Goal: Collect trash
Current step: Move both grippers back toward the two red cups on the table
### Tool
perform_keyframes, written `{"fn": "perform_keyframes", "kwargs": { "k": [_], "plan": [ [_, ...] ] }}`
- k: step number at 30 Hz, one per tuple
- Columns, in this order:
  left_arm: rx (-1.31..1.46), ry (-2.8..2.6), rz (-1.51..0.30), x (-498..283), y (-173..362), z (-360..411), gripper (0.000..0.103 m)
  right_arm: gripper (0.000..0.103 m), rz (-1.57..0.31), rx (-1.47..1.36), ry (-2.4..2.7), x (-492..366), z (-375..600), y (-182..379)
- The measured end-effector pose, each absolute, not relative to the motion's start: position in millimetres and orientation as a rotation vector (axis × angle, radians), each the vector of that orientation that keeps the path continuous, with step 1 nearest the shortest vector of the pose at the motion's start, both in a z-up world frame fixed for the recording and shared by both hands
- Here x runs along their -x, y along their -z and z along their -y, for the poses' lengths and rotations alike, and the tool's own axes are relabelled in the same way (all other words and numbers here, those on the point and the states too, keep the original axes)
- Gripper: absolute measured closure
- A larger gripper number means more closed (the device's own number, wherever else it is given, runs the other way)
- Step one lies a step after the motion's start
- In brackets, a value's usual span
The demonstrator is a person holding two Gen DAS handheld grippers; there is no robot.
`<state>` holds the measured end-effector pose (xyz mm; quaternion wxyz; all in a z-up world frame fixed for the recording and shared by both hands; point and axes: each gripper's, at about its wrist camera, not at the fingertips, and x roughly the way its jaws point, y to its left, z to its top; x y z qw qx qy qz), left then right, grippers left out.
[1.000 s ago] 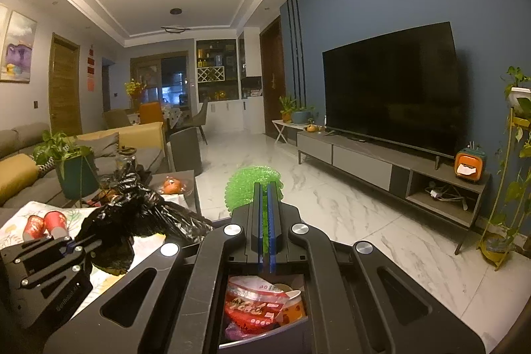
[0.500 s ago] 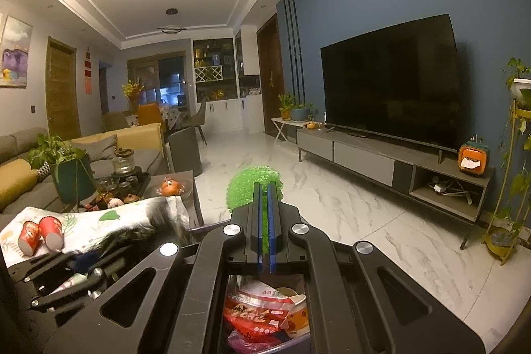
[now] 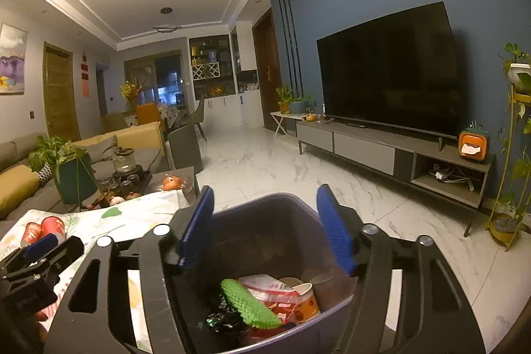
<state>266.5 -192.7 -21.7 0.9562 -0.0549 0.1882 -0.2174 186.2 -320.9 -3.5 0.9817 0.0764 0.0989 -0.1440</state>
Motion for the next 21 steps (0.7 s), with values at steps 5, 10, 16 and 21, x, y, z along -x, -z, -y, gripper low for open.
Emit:
{"fn": "perform_keyframes", "kwargs": {
  "k": [5, 10, 16, 21],
  "plan": [
    [0.106, 0.351, -0.376, -254, 25, 155, 0.017, 0.029, -0.18, -0.148, 0.266, -178, 303, 0],
    [0.089, 0.196, -0.366, -241, 26, 96, 0.016, 0.019, -0.176, -0.129, 0.205, -179, 271, -3],
    [0.087, 0.032, -0.367, -236, 27, 19, 0.016, 0.017, -0.187, -0.088, 0.091, -194, 213, -4],
    [0.123, -0.064, -0.377, -234, 30, -41, 0.016, 0.016, -0.204, -0.052, -0.003, -215, 156, -1]
  ]
}}
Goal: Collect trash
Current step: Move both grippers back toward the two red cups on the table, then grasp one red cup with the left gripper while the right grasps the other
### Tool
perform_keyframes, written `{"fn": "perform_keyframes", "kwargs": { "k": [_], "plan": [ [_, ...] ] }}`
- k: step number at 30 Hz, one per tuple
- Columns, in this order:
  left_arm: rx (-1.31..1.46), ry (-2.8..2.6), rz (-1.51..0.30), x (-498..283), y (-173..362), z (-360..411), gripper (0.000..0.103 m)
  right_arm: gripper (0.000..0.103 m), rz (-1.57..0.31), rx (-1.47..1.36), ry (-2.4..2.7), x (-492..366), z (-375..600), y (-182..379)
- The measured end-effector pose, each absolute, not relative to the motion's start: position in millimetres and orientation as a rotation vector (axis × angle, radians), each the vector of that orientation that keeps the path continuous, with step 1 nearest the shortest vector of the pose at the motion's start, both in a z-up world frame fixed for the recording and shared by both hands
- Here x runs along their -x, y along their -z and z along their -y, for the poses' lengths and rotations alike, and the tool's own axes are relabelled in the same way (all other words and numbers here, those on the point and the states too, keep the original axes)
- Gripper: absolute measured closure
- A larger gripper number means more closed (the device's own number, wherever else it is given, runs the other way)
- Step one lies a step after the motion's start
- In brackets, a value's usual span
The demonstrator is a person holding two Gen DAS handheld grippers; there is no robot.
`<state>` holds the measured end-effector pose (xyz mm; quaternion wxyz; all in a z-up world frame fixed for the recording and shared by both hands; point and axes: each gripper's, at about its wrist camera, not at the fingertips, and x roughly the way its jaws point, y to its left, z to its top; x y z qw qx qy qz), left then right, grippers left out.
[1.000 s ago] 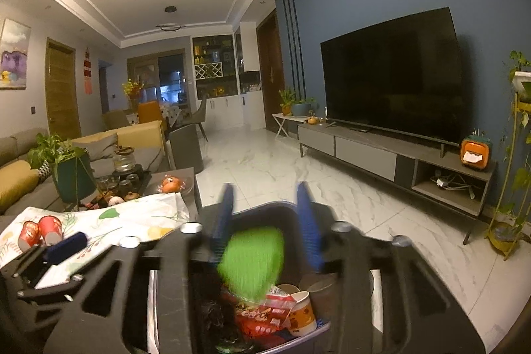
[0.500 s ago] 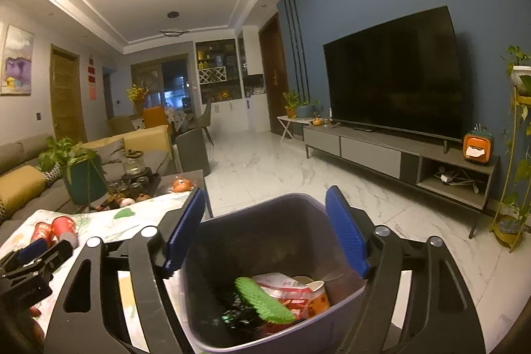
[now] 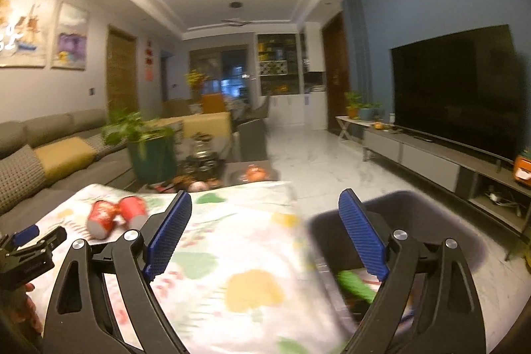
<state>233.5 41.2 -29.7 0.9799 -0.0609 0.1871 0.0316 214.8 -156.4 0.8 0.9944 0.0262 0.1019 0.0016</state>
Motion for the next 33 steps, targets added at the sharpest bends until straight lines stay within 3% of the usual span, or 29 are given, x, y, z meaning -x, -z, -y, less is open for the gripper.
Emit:
{"fn": "perform_keyframes", "kwargs": {
  "k": [9, 27, 33],
  "plan": [
    [0.154, -0.113, -0.388, -256, 34, -96, 0.016, 0.016, -0.253, -0.056, -0.104, -265, 82, 4],
    [0.199, -0.077, -0.601, -393, 74, -109, 0.017, 0.016, -0.301, 0.008, -0.148, -347, 31, 21],
    [0.254, -0.021, -0.679, -412, 90, -120, 0.038, 0.016, -0.345, 0.024, -0.183, -369, 16, 30]
  ]
}}
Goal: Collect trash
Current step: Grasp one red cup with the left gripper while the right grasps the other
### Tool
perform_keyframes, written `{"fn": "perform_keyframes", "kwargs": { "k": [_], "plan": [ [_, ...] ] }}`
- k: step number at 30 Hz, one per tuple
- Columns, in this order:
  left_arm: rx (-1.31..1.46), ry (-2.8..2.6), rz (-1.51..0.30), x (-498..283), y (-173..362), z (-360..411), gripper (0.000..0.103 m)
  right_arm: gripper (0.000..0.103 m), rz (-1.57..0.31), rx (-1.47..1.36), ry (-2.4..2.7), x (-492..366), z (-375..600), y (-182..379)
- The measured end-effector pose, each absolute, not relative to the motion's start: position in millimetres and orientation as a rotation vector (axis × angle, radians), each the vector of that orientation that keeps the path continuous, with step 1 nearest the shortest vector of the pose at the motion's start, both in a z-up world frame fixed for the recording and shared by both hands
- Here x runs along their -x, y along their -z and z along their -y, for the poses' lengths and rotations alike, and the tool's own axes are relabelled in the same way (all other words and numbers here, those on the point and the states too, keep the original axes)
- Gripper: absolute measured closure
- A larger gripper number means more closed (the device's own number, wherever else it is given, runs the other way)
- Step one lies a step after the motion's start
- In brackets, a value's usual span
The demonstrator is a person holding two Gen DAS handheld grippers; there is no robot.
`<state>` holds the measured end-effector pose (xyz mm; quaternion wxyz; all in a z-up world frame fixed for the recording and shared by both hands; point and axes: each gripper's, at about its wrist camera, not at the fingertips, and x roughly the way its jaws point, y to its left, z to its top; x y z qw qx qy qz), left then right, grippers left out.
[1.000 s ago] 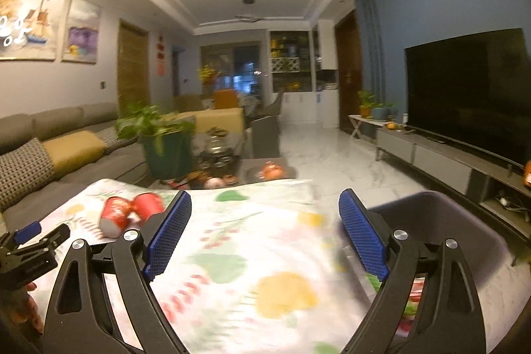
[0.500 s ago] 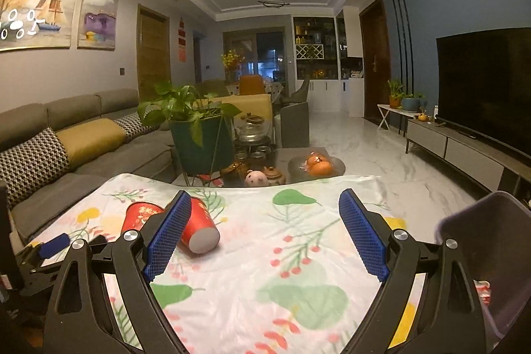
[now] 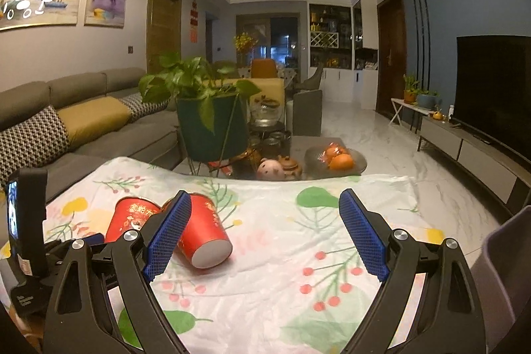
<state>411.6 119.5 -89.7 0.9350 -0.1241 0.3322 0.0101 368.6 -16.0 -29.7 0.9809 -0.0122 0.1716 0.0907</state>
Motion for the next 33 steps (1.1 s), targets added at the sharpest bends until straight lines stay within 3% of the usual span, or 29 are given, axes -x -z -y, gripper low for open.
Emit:
{"fn": "perform_keyframes", "kwargs": {
  "k": [1, 26, 33],
  "plan": [
    [0.259, -0.014, -0.682, -412, 91, -121, 0.044, 0.016, -0.356, 0.028, -0.188, -372, 13, 32],
    [0.312, 0.009, -0.375, -298, 28, -172, 0.045, 0.016, -0.624, 0.123, -0.356, -446, -61, 83],
    [0.316, 0.027, -0.374, -297, 29, -172, 0.045, 0.039, -0.663, 0.166, -0.362, -449, -70, 94]
  ]
}}
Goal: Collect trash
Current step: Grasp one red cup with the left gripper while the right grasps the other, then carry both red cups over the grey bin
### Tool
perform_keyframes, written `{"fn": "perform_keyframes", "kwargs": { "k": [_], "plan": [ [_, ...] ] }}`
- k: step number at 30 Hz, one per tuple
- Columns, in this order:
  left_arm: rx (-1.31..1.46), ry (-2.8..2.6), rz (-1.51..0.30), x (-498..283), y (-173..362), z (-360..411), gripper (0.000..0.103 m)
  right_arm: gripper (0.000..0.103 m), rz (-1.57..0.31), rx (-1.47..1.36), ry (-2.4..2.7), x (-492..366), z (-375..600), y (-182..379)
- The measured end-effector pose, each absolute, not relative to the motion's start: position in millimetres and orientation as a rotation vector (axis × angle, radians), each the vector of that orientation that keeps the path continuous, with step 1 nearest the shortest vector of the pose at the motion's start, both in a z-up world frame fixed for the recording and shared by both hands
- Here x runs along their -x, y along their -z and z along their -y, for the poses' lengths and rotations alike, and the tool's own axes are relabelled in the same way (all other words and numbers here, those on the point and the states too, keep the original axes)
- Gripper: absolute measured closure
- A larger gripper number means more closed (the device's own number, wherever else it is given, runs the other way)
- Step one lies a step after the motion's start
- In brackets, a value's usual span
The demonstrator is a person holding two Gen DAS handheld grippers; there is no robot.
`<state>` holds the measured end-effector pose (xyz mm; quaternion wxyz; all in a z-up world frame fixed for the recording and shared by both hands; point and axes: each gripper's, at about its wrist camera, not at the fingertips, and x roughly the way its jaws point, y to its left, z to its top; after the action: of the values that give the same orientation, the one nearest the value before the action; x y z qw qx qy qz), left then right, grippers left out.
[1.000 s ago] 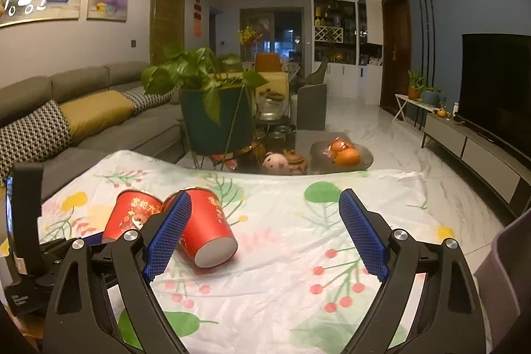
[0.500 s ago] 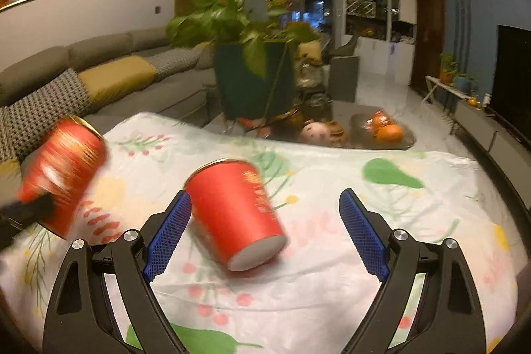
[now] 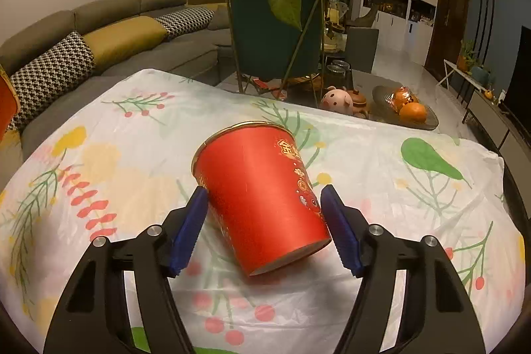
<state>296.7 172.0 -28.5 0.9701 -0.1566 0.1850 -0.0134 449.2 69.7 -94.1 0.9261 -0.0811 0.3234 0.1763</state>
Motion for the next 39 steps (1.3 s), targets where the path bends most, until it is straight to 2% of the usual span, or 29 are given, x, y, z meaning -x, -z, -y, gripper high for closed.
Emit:
{"fn": "perform_keyframes", "kwargs": {
  "k": [4, 20, 30, 39],
  "plan": [
    [0.315, 0.03, -0.386, -298, 31, -172, 0.045, 0.043, -0.627, 0.168, -0.367, -440, -68, 87],
    [0.285, 0.038, -0.373, -259, 15, -150, 0.045, 0.043, -0.468, 0.13, -0.388, -343, -23, 27],
    [0.256, 0.09, -0.361, -215, 2, -114, 0.045, 0.043, -0.384, 0.073, -0.382, -255, 37, -4],
    [0.231, 0.143, -0.363, -190, -8, -71, 0.045, 0.043, -0.358, 0.023, -0.343, -215, 83, -12]
  ]
}}
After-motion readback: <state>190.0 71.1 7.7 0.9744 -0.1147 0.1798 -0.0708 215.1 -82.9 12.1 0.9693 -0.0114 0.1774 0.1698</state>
